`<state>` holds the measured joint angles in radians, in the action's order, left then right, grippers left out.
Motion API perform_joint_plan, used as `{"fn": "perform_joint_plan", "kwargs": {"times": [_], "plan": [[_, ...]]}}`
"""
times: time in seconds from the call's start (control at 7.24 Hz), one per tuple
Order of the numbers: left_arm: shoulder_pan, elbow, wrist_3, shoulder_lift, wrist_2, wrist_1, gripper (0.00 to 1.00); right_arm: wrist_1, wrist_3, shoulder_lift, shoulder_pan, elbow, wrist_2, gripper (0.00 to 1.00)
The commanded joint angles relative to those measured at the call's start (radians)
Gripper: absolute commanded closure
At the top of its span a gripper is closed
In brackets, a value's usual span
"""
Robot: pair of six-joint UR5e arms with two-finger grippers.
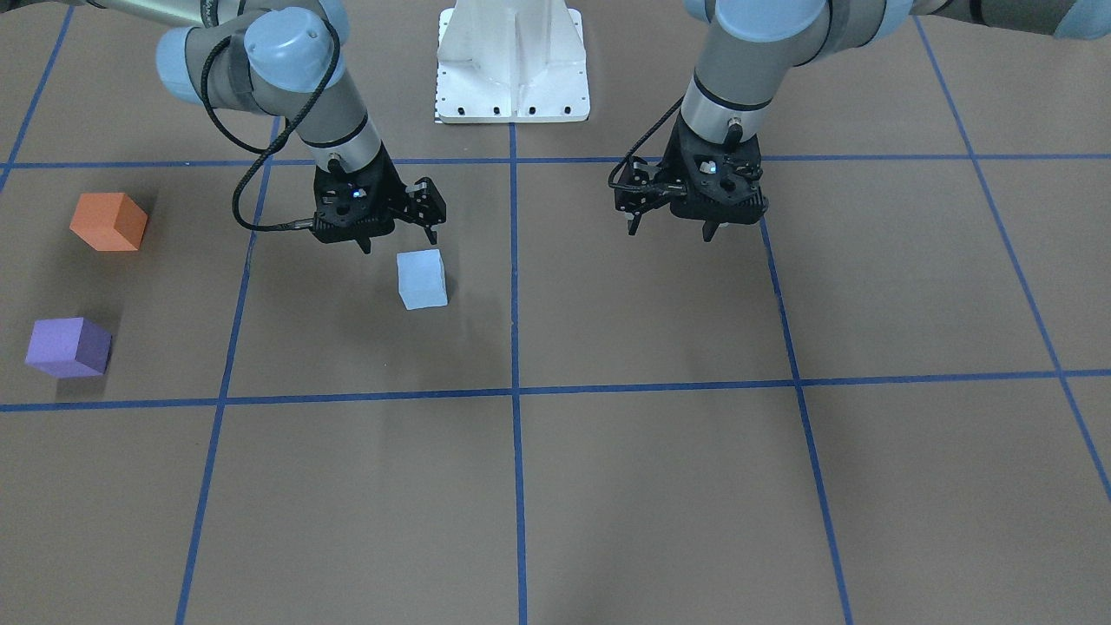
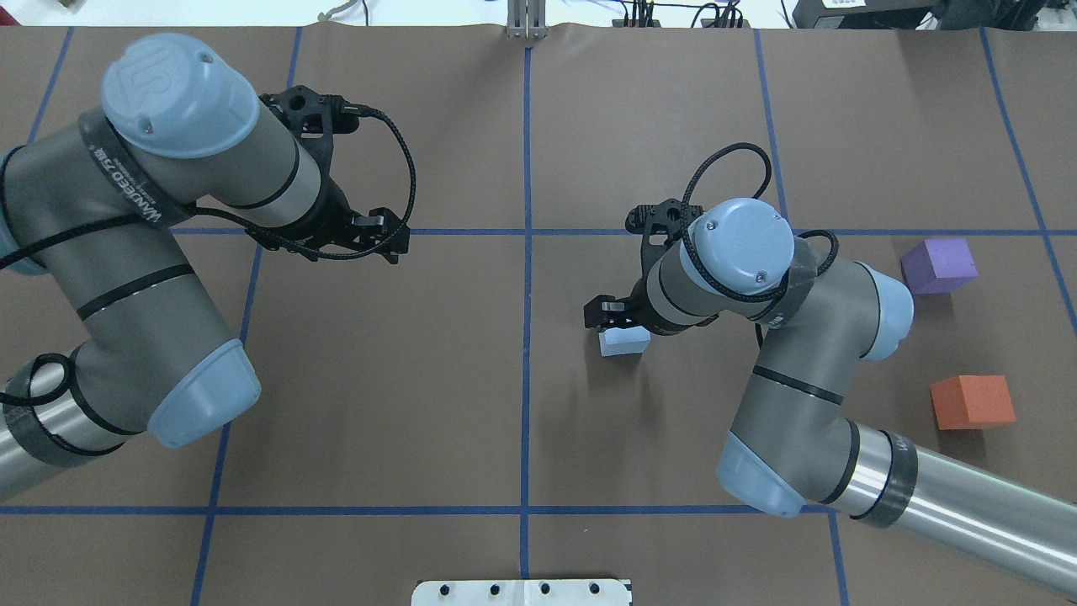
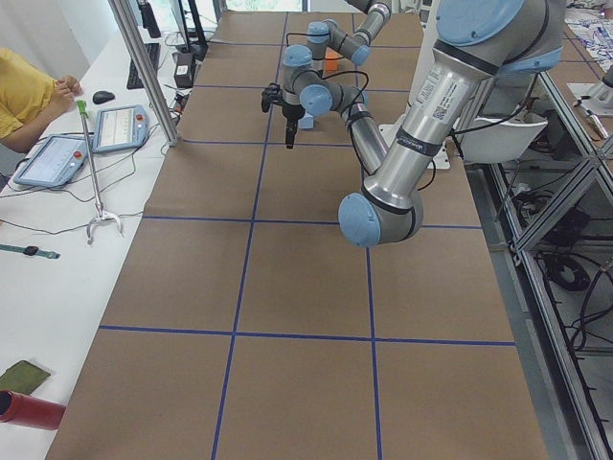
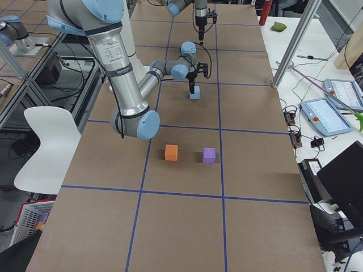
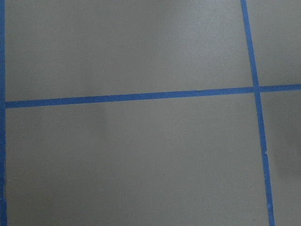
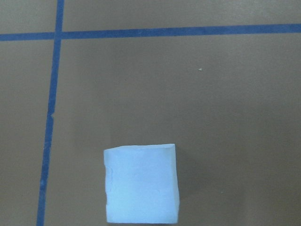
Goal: Place blue block between orange and purple blocks
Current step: 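Grasp the light blue cube with the right gripper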
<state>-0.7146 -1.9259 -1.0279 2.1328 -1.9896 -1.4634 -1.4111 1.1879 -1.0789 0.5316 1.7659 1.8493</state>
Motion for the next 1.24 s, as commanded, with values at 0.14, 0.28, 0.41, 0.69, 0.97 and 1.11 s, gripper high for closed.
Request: {"fn": "perform_joint_plan", "kwargs": {"times": [0.14, 0.28, 0.41, 0.69, 0.97, 1.11], "plan": [[0.004, 0.001, -0.008, -0.001, 0.000, 0.000, 0.00, 0.111, 0.002, 0.017, -0.001, -0.121, -0.028, 0.00], [0.004, 0.001, -0.009, -0.001, 0.000, 0.000, 0.00, 0.153, 0.005, 0.031, -0.002, -0.159, -0.033, 0.00], [0.009, 0.001, -0.029, -0.001, 0.000, -0.002, 0.00, 0.159, 0.010, 0.034, -0.004, -0.166, -0.033, 0.02], [0.012, 0.005, -0.044, -0.001, 0.000, -0.002, 0.00, 0.162, 0.013, 0.034, -0.016, -0.164, -0.032, 0.79], [0.014, 0.002, -0.058, -0.001, 0.000, -0.002, 0.01, 0.147, 0.012, 0.022, 0.001, -0.111, -0.010, 1.00], [0.014, 0.001, -0.061, -0.001, 0.000, -0.002, 0.00, 0.088, 0.003, -0.034, 0.092, -0.009, 0.081, 1.00]]}}
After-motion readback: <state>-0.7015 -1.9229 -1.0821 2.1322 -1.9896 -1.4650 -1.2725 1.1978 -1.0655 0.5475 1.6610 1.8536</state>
